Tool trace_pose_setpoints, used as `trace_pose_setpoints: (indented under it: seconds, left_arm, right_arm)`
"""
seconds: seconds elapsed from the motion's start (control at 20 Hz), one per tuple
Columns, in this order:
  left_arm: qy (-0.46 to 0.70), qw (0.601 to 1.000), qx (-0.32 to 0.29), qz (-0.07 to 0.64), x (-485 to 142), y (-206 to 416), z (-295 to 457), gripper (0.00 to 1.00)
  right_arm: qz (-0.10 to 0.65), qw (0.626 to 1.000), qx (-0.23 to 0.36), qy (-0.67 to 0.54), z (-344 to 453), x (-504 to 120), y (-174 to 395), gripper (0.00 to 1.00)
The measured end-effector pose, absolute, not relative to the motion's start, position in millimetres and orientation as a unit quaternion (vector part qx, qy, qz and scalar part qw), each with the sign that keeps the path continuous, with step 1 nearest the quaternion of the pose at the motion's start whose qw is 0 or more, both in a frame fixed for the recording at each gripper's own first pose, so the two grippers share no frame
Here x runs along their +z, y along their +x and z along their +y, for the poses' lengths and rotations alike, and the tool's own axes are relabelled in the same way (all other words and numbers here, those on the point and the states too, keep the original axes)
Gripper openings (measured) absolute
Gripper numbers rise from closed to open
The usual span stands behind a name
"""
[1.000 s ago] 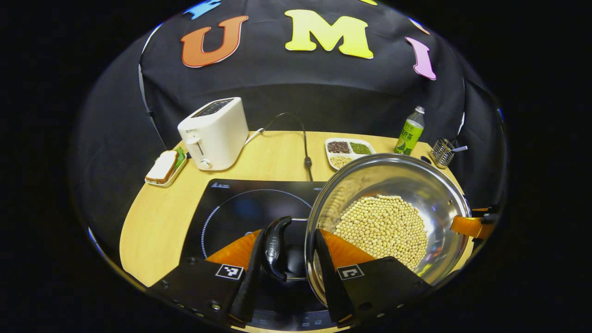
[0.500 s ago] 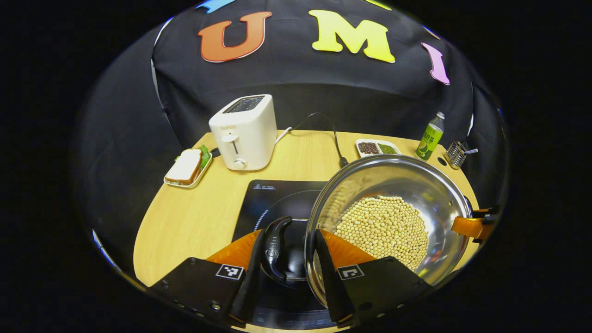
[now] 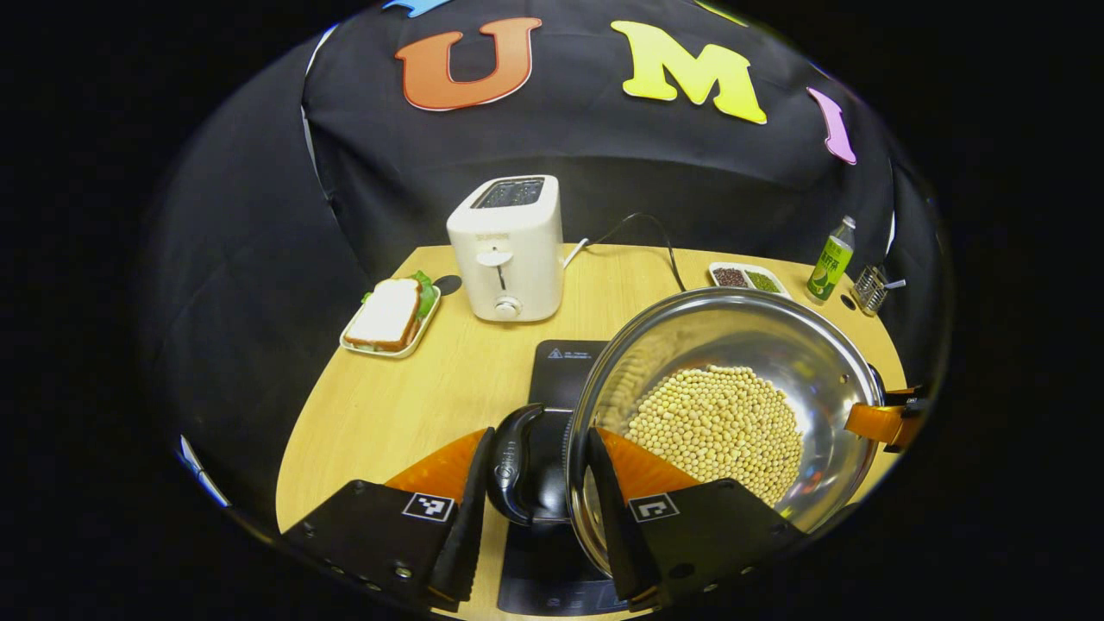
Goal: First push the handle of the pot to place it horizontally, then grasp the pot with both hands and set it on the induction cooktop.
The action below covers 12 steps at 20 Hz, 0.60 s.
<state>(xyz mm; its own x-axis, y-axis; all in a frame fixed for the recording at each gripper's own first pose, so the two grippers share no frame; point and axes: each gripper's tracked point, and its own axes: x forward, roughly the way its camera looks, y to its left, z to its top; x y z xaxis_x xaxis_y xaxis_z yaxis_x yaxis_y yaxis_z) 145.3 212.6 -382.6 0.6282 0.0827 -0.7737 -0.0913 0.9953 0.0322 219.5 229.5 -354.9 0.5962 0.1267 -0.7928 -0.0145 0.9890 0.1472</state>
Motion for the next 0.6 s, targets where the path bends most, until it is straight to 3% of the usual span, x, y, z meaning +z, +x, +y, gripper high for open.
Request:
trace_pose_setpoints:
  seconds: [0.6]
  left_arm:
    - [0.0, 0.913, 0.037, 0.406, -396.4, 146.3, 227.6, 0.59]
  right_arm:
    - [0.442, 0.893, 0.044, 0.071, 244.9, -365.0, 217.8, 0.53]
